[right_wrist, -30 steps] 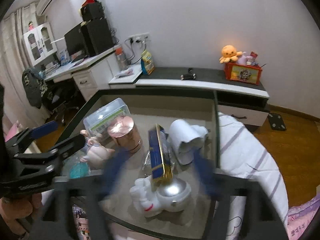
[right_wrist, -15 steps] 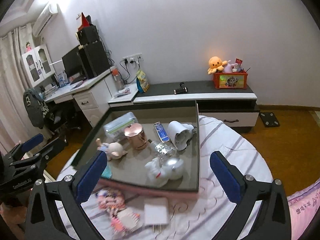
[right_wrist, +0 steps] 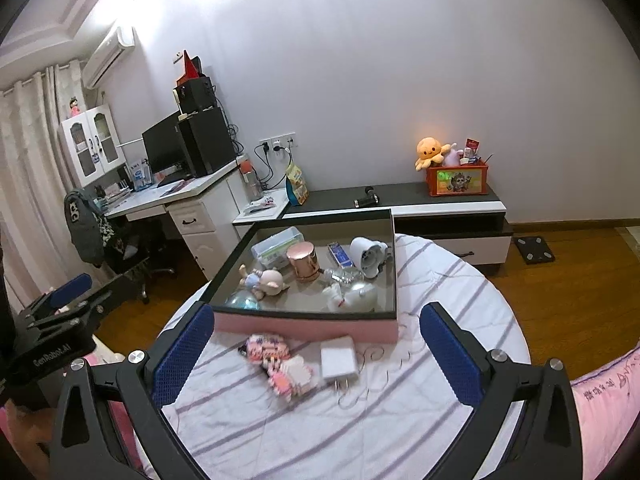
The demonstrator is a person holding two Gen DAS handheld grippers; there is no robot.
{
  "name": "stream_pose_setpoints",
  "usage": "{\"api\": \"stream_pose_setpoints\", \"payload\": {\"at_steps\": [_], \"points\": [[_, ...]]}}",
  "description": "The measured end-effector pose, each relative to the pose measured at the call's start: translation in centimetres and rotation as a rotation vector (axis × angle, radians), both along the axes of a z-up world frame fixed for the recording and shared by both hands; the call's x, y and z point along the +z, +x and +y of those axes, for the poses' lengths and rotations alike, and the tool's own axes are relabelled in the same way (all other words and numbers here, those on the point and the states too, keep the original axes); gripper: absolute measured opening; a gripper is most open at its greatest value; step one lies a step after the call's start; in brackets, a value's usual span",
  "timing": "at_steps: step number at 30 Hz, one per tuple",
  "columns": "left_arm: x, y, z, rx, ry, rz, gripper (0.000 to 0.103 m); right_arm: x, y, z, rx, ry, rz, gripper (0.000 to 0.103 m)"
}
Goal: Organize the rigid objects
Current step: 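Withdraw both tools from the box toward the block figures and charger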
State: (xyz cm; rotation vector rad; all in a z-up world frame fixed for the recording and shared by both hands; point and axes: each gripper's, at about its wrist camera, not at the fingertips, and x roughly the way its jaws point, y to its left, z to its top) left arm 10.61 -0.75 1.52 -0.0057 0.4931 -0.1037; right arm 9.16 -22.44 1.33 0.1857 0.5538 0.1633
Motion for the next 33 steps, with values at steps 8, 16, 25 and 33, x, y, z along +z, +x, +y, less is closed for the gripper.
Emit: {"api": "stream_pose_setpoints", "payload": {"at_steps": [8, 16, 25, 33], "points": [[-0.1, -4.3, 0.8, 0.018, -0.008, -0.001, 0.103, -0.4, -3.7, 0.5, -0.002, -0.004, 0.000, 0.103], [-0.4, -6.8, 1.5, 0.024, -0.020, 0.003, 0.103, -0.4, -5.7, 0.8, 0.000, -0.021, -0.002, 0.103], [-0.9, -7.6, 1.6, 0.027, -0.028, -0.002, 0.103, -0.2, -6.9, 1.5, 0.004, -0.037, -0.011, 0.103], [-0.8, -7.8, 1.8, 0.027, -0.030, 0.000, 0.103, -0.1, -7.0, 1.7, 0.005, -0.041, -0.011, 0.103]]}}
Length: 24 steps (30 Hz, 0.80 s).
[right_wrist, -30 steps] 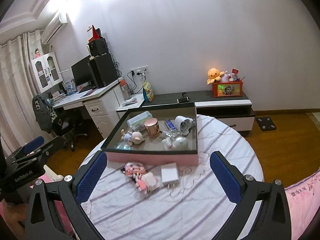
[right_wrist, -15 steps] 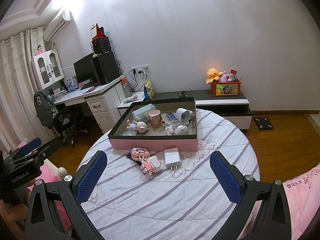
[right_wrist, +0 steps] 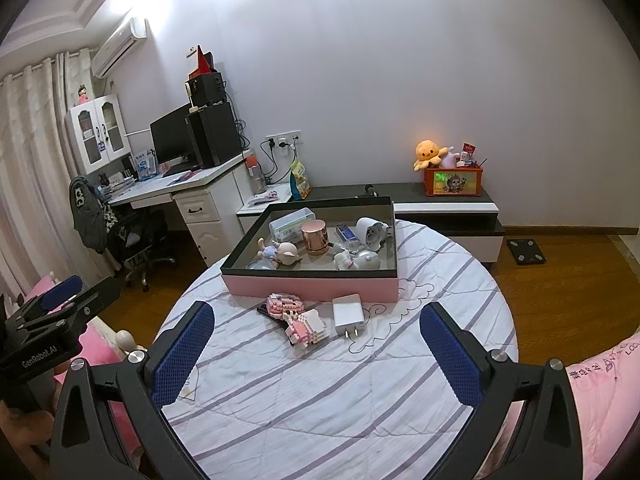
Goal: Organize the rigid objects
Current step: 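Withdraw both tools from the box toward the block figures and charger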
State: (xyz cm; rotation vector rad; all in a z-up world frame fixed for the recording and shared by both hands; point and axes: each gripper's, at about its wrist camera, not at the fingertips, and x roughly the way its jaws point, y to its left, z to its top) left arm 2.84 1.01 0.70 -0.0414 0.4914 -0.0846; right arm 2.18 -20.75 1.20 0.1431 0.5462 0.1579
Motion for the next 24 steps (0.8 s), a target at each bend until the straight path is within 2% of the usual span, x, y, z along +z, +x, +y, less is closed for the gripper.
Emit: {"api": "stream_pose_setpoints", "payload": {"at_steps": [16, 24], "points": [[-0.1, 0.0, 0.3, 0.007, -0.010, 0.015, 0.103, -0.4, 0.3, -0.1, -0.007, 0.000, 0.009, 0.103], [-1.7, 1.6, -0.5, 0.003, -0.007, 0.061, 0.103, -1.9, 1.5, -0.9, -0.018, -0.011, 0.052, 0.103]]}}
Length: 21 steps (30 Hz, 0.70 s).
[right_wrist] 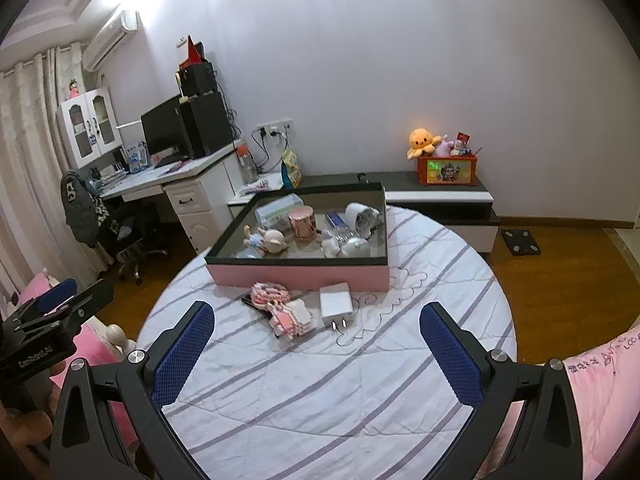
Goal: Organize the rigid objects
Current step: 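Withdraw both tools from the box toward the block figures and charger, then grasp the pink block figure with left tool while right tool grasps the white charger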
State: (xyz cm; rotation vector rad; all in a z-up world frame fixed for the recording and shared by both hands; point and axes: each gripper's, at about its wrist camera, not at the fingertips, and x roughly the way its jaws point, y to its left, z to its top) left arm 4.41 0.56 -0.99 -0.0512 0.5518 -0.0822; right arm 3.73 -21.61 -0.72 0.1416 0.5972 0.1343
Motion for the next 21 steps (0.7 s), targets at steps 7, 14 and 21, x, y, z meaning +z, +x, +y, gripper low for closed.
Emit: {"api": "stream_pose_setpoints", "payload": {"at_steps": [7, 14, 21], "points": [[-3.3, 2.8, -1.4, -0.017, 0.020, 0.080, 0.103, -4.0, 3.1, -0.9, -0.013, -0.023, 0.106, 0.103], [-6.8, 7.1, -2.9, -0.041, 0.045, 0.162, 0.103, -7.7, 6.8, -1.4, -0.017, -0.029, 0.200, 0.103], [-9.5, 11.3, -4.8, -0.082, 0.051, 0.229, 0.103, -9.9, 10.4, -1.3, -0.003, -0.044, 0.250, 0.103]]}}
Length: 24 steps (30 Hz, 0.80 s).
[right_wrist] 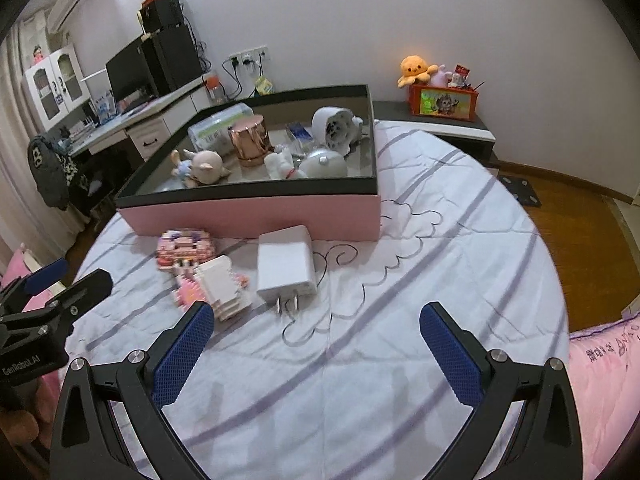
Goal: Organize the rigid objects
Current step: 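Grasp the pink block figure with left tool while right tool grasps the white charger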
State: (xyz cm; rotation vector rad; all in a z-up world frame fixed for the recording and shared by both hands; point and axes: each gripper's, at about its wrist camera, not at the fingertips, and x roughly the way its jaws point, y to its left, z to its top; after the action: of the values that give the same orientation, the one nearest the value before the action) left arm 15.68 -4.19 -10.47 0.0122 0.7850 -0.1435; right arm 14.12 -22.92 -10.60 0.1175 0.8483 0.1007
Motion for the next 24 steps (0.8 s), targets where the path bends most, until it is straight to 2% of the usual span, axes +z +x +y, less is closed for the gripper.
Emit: {"api": "stream_pose_setpoints", "payload": {"at_steps": [7, 9, 14, 16, 18, 20, 21, 24], "points": [[-1.3, 3.3, -1.8, -0.040, -0.004, 0.031, 0.103, -1.7, 3.6, 0.3, 0.022, -0.013, 0.036, 0.102], [-1.8, 3.9, -2.2, -0.048, 0.002, 0.042, 0.103, -2.3, 4.3, 0.6, 0.035, -0.037, 0.049, 0.097], [-3.4, 5.2, -2.8, -0.066, 0.007, 0.070, 0.103, -3.9, 5.1, 1.3, 0.060, -0.120, 0.069, 0.094], [-3.8, 5.7, -2.8, -0.062, 0.001, 0.076, 0.103, -3.8, 5.0, 1.4, 0.069, -0.128, 0.063, 0.089], [-4.0, 6.2, -3.0, -0.066, -0.007, 0.081, 0.102, -3.6, 4.9, 1.6, 0.084, -0.133, 0.051, 0.073], [-4.2, 6.5, -3.4, -0.086, -0.019, 0.082, 0.096, -3.5, 5.0, 1.7, 0.094, -0.137, 0.049, 0.069], [-4.4, 6.7, -3.5, -0.101, -0.032, 0.092, 0.086, -3.5, 5.1, 1.8, 0.099, -0.137, 0.049, 0.068], [-4.4, 6.6, -3.6, -0.111, -0.042, 0.088, 0.082, -3.3, 5.4, 2.1, 0.120, -0.141, 0.048, 0.063]]}}
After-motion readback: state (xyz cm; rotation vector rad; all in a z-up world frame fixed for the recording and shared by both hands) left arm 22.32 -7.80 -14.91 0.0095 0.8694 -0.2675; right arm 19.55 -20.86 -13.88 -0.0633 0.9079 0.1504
